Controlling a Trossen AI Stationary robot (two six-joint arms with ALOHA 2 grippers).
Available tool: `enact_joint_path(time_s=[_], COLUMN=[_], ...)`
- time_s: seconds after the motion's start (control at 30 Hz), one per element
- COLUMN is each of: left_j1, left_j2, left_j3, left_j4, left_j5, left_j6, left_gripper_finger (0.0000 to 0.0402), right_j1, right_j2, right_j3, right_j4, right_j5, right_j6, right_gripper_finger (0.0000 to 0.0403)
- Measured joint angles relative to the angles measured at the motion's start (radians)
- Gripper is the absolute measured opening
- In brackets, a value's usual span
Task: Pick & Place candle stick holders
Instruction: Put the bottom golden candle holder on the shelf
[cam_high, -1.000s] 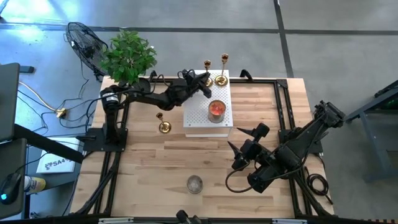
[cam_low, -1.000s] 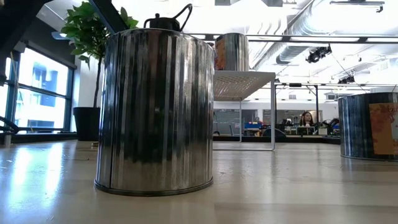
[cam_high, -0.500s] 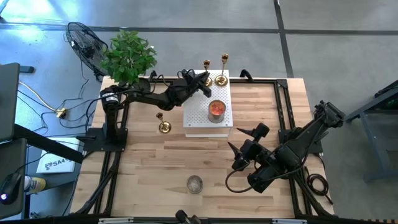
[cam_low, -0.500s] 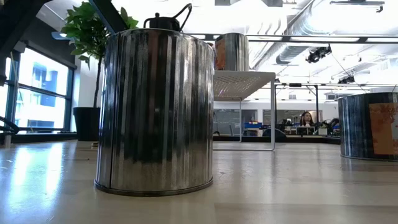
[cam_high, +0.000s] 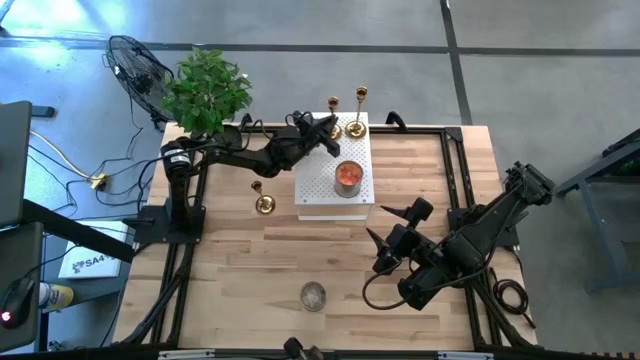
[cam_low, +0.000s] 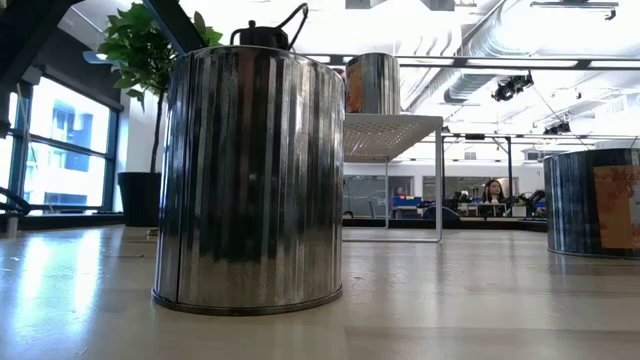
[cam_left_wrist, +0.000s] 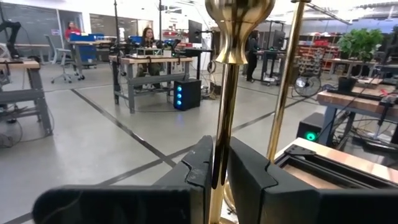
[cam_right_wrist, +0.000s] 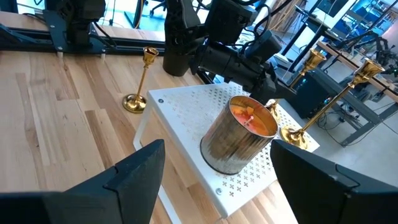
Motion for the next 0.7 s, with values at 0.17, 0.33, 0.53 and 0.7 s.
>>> enact_joint_path(time_s=[0.17,0.33,0.53,0.7], left_j1=[0.0,0.002,0.002,0.002], left_j2=[0.0,0.0,0.0,0.0], left_j3=[0.0,0.0,0.0,0.0], left_j4=[0.001,0.002,0.0,0.0], left_j5=[0.044,0.057,0.057,0.054], left_j6=[-0.031,-0.053,-0.053,-0.054], left_gripper_finger=[0.0042,0.0042,0.0043,0.008], right_j1=[0.0,0.0,0.0,0.0], right_j2=[0.0,0.0,0.0,0.0], right_j3=[0.0,0.0,0.0,0.0], right_j4=[0.0,0.0,0.0,0.0], right_j5=[0.0,0.0,-0.005,-0.006], right_j6=[0.0,0.0,0.004,0.004], right_gripper_finger=[0.0287,0.0287,0.0287,0.0287])
